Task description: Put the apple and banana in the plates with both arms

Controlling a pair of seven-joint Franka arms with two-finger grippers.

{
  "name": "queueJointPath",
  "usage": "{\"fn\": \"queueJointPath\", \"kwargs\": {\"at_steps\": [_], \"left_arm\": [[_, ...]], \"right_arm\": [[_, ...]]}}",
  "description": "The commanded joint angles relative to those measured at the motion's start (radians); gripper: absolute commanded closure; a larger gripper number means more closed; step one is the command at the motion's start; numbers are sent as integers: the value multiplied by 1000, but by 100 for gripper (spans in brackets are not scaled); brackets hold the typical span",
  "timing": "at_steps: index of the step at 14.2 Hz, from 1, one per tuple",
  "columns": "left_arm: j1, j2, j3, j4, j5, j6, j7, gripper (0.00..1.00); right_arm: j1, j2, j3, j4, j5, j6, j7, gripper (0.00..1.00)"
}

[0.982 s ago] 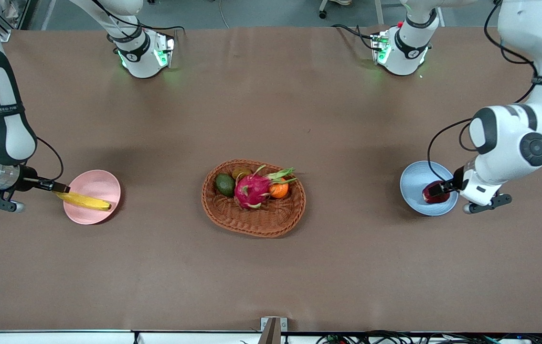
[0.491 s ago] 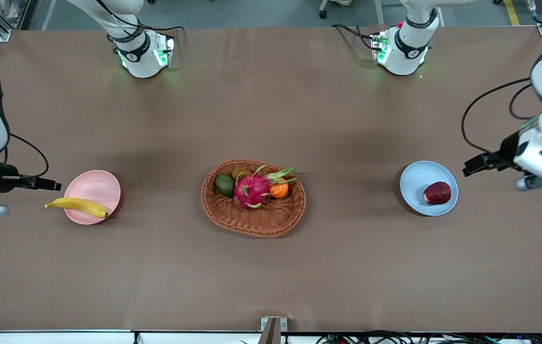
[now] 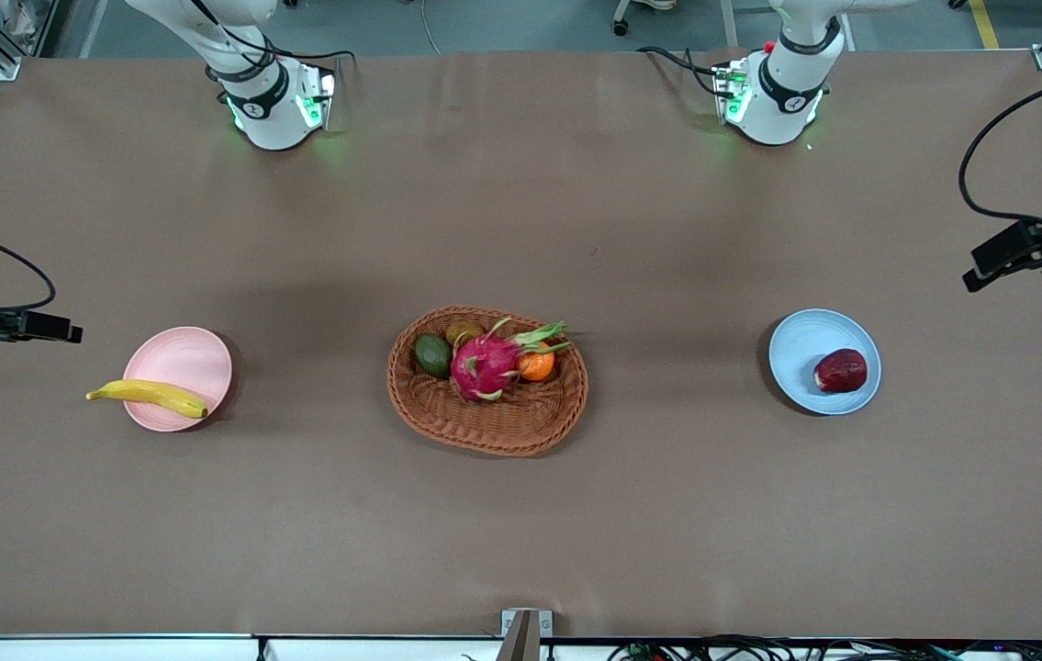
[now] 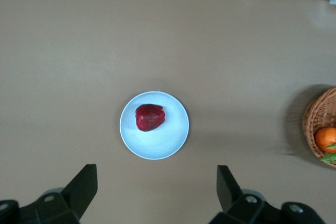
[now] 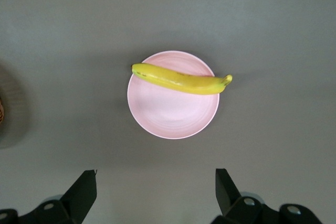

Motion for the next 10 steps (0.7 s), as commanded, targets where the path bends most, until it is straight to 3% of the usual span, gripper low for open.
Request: {"fn": "queueJointPath", "kwargs": {"at_steps": [1,6,10], "left_arm": [[7,-8,-2,22,21,-20,22,0],[9,-8,0,22,19,-69,39,0],[11,-8,0,22,19,-115,117,0]], "right_arm": [[9,9,-1,53,-25,-41,0,0],[62,4,-1,45,1,-41,20,0],[96,-76,-3,13,-13,-70,161,0]]}}
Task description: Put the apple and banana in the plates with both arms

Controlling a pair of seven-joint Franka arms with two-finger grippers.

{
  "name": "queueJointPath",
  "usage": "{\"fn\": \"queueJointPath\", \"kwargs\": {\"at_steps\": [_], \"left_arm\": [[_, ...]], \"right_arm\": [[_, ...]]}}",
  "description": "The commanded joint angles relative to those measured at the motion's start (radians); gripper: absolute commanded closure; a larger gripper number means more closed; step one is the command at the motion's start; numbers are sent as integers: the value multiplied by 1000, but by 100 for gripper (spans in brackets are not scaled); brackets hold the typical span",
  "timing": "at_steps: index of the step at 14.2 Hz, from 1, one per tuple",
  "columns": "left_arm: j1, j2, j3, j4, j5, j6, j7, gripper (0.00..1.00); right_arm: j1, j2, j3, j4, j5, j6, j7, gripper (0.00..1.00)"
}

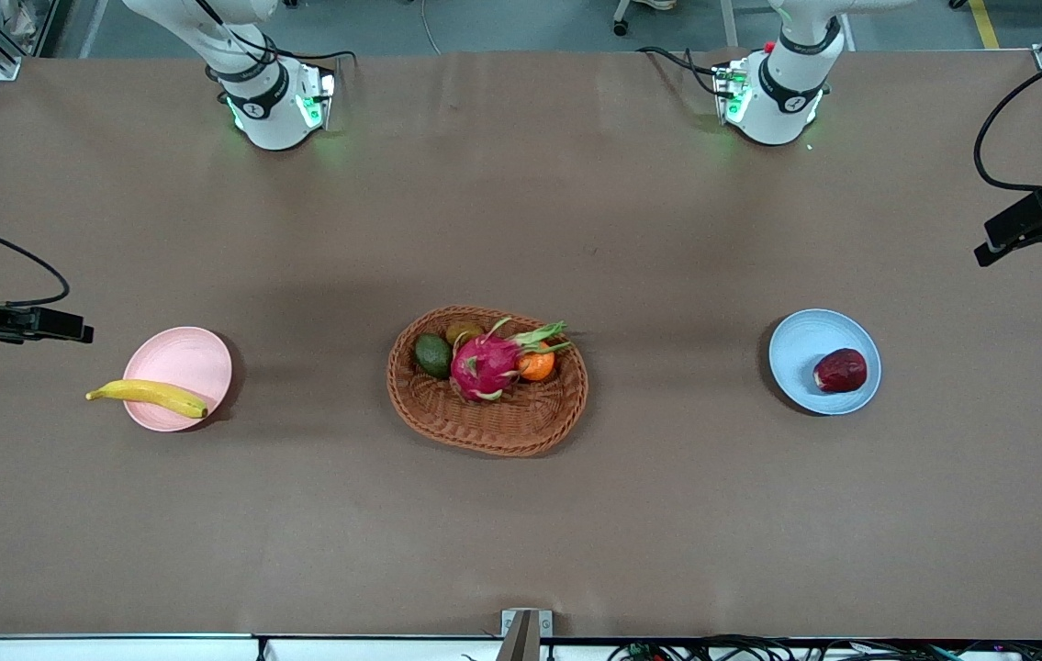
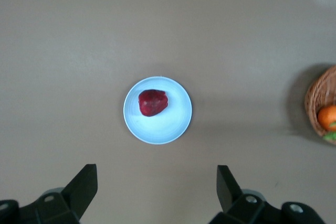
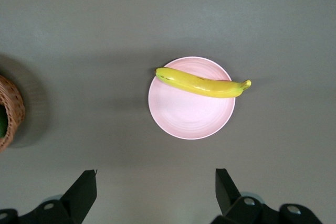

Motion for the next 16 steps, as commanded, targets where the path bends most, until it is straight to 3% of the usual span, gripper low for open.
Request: {"fn": "queueJointPath", "kwargs": {"at_steps": [1,7,16], "left_arm": [[5,1,-3,14,16,-22,40,0],[18,4,-2,14,18,-20,39,0],[15,9,-6,15,19,-9,34,0]], "right_arm": [[13,-76,-3,-29,-12,-53,94,0],[33,-186,-3,-79,-33,-114,237,0],[82,-277,-14,-95,-78,-160,187,0]]}}
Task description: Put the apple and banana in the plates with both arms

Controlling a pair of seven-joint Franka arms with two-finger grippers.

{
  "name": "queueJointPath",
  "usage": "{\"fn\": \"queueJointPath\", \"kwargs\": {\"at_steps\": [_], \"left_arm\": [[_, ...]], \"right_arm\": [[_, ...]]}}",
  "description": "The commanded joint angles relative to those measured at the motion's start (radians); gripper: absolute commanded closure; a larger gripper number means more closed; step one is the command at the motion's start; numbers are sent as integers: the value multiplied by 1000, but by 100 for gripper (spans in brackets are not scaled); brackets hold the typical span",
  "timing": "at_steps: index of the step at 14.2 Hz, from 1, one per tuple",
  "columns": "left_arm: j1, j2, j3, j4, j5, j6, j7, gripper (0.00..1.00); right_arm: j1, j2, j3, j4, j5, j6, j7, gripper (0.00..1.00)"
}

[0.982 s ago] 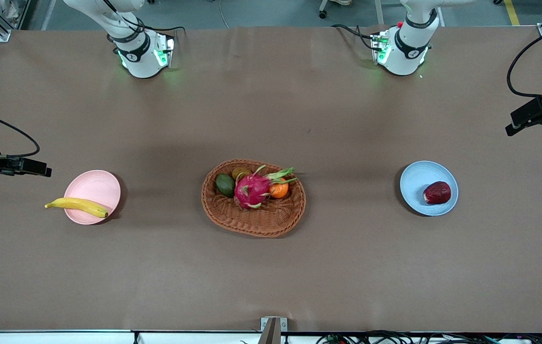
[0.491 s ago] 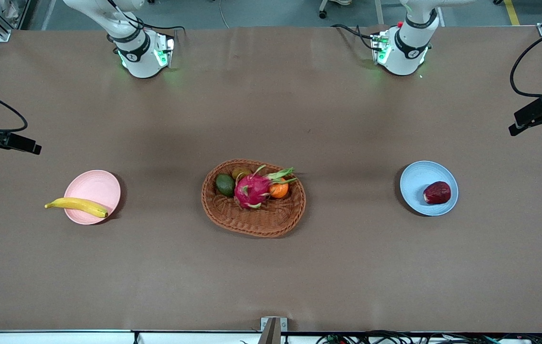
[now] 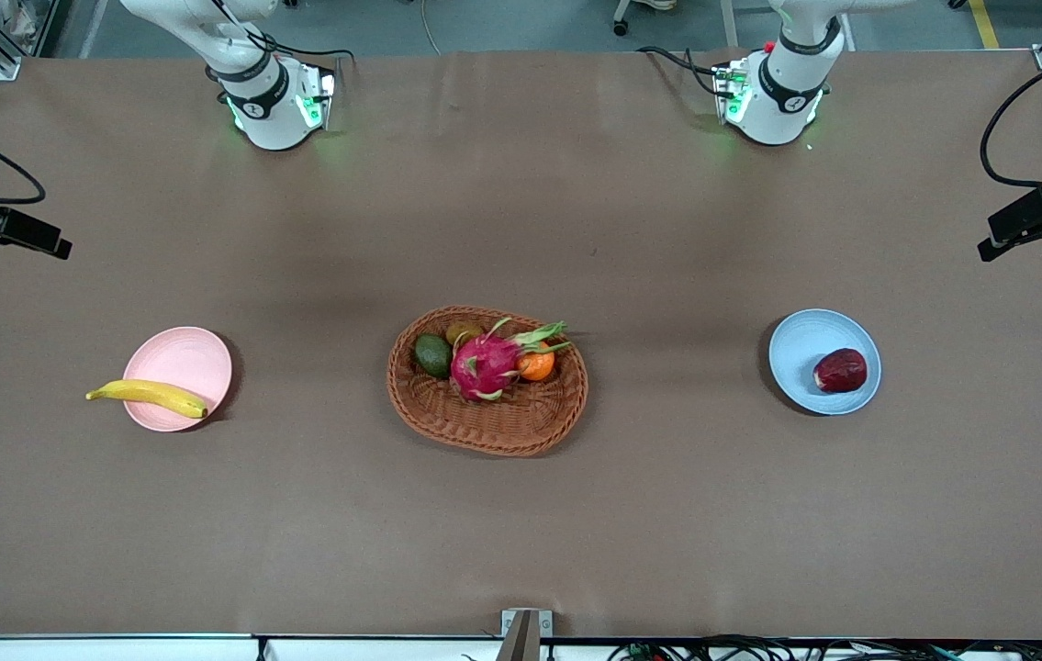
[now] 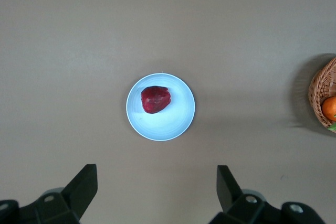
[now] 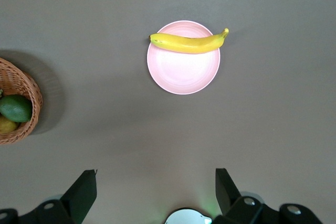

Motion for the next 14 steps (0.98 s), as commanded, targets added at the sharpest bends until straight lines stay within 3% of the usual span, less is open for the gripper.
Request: {"fn": "queueJointPath", "kwargs": {"at_steps": [1,4,8,14], "left_arm": [[2,7,-5,15,19,-6,11,0],[0,8,-6,15,22,-3,10,0],[-3,8,-9,15,57,-3,7,0],[-3,8,-9,15,57,5,7,0]], "right_arm": [[26,-47,-19,-41,-27,9,-39,0],[43,-50,-74,-44,-14,6,-59,0],[27,-119,-74,-122,-14,22,-59,0],[17,-174,-69,-151,-14,26,-61,0]]}}
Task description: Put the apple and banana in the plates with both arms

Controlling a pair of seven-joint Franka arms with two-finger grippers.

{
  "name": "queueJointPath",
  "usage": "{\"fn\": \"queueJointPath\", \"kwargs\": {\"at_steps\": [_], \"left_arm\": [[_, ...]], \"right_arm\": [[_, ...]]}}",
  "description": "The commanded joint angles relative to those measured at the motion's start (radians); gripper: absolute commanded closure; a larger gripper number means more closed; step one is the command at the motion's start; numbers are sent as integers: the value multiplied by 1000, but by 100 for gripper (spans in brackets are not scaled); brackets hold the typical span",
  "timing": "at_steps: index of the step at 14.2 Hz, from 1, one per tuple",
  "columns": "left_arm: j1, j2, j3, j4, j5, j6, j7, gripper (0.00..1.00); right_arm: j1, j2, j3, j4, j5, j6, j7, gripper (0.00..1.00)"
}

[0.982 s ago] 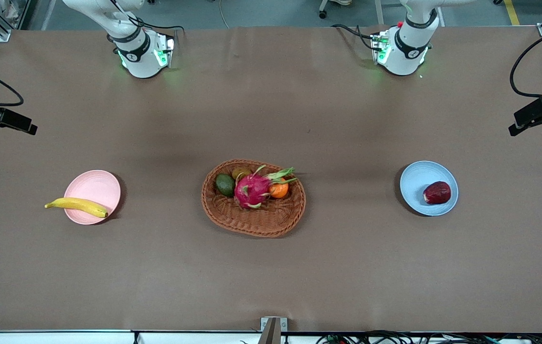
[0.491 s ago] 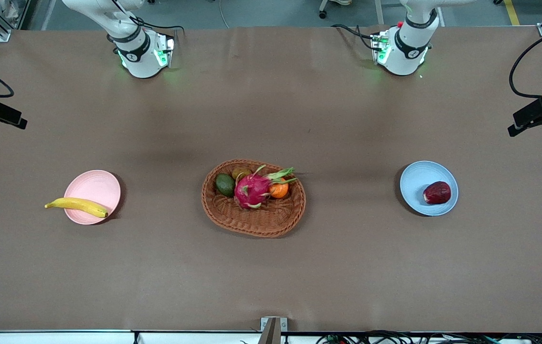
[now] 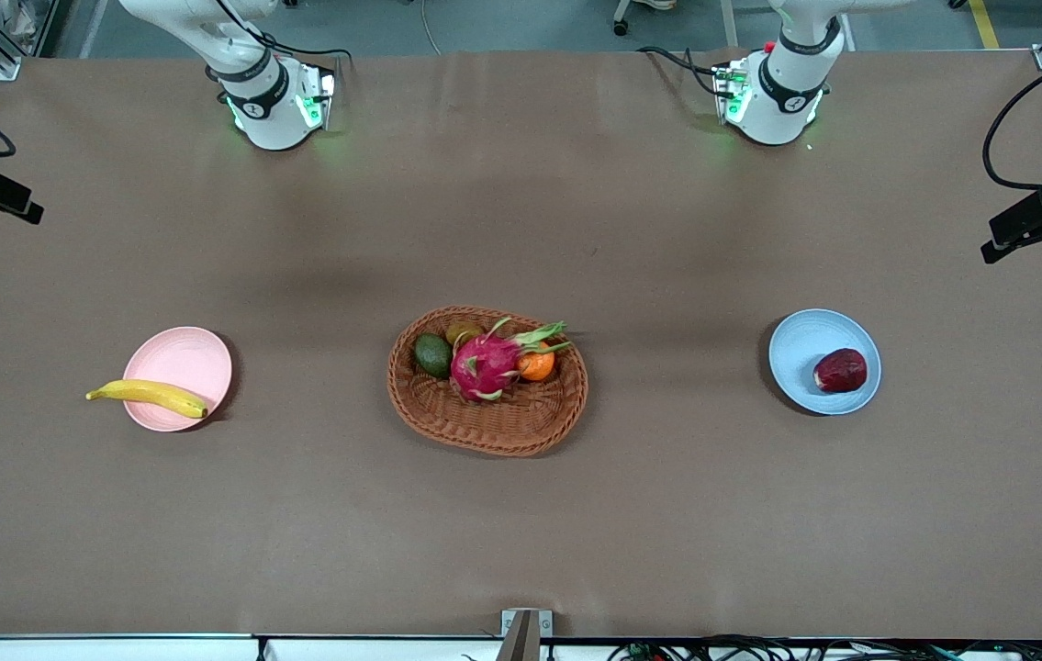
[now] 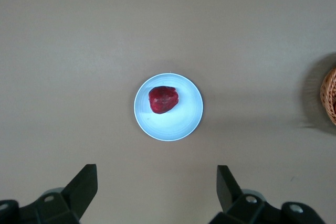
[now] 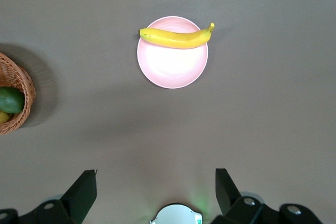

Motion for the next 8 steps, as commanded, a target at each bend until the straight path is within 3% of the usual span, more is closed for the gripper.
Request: {"fn": "queueJointPath", "kwargs": {"at_steps": [1,8], "left_arm": [[-1,5,-5,15,21,2,7,0],[-3,5,-5,15,23,8,7,0]], "right_arm": [[-5,-72,2,-79,-7,30,-8,0],[4,-100,7,-94,-1,33,-6,0]]}}
